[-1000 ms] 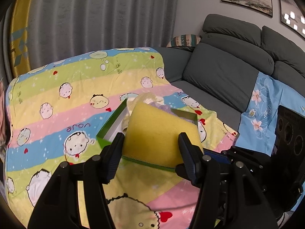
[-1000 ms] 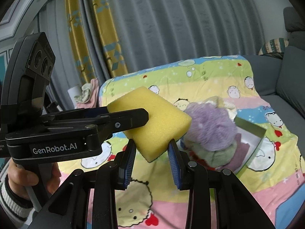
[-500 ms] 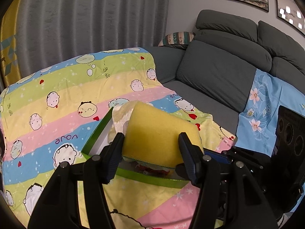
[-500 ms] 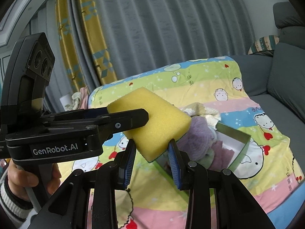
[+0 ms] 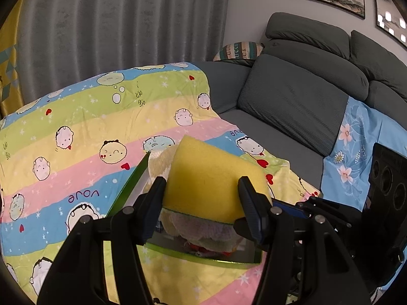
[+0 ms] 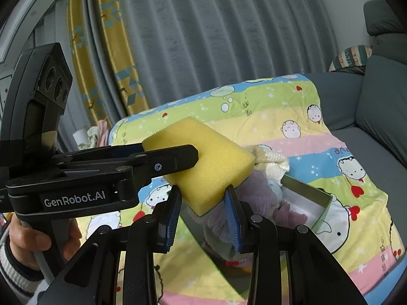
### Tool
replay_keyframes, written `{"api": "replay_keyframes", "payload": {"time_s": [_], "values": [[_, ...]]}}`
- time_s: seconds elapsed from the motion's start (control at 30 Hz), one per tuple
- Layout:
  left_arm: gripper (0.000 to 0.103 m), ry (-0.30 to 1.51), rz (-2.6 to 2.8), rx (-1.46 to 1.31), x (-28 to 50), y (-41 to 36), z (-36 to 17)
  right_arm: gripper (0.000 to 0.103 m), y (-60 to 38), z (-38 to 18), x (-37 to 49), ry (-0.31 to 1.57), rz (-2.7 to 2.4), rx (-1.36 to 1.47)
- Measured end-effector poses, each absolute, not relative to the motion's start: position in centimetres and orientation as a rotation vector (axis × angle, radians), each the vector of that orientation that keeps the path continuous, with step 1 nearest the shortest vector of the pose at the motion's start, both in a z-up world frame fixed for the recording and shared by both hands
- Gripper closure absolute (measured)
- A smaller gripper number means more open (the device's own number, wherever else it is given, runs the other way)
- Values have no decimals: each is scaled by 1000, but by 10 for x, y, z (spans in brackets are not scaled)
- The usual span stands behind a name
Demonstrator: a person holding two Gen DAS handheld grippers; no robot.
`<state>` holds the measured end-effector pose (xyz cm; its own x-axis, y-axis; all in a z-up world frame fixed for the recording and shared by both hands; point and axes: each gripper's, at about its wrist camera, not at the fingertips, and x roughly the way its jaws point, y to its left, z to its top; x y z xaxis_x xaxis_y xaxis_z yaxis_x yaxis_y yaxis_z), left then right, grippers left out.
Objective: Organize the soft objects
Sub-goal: 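Hold the sponge above the green box and lower it onto the pile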
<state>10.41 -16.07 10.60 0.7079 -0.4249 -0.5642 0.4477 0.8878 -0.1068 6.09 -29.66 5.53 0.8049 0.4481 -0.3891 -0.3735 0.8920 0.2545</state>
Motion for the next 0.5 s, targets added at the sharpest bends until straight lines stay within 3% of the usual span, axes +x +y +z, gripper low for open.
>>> {"api": "replay_keyframes", "payload": {"time_s": [0.5], "values": [[46, 659, -475, -21, 141, -148, 86, 67, -284, 44, 95, 514, 440, 143]]}}
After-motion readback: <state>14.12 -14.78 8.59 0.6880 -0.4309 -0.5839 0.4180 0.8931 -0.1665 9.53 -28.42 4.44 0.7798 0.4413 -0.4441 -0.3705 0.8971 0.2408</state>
